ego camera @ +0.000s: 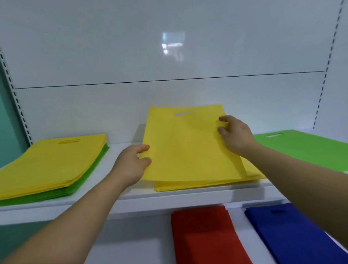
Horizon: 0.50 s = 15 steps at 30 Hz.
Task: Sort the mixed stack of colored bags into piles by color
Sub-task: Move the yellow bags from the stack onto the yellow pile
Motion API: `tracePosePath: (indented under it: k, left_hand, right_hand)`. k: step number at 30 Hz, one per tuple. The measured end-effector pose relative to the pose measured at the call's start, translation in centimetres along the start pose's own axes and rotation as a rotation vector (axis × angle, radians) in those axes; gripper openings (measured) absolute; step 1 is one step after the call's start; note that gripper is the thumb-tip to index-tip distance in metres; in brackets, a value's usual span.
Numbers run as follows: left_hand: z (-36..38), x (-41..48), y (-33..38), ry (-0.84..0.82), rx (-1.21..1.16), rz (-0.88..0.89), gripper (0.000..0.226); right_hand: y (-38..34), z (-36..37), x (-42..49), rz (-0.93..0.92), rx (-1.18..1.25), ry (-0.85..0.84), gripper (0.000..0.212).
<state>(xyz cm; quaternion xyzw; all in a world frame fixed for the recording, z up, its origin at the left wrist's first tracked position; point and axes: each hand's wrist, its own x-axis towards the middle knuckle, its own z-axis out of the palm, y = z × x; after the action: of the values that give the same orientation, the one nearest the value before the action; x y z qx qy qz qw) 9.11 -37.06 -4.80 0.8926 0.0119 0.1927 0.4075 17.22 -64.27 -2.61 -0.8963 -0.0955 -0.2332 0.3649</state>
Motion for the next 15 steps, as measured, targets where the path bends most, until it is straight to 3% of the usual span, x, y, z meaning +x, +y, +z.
tracePosePath:
  k: [7,13,15]
  left_hand:
    - [4.8,-0.9,0.4,-0.068,0.242,-0.059,0.048]
    - [5.0,-2.5,1.9,-0.297,0.421,-0.072,0.097]
    - [5.0,-3.0,2.2,-0.353,0.467,-0.031,0.09]
  right_hand:
    - [6.6,0.7,1.6,0.024,-0.149,-0.161,0.041]
    - [8.5,1.7,2.5,0.087,-0.267,-0.345,0.051]
    - [8.7,1.7,2.6,0.111,-0.299,-0.379,0.056]
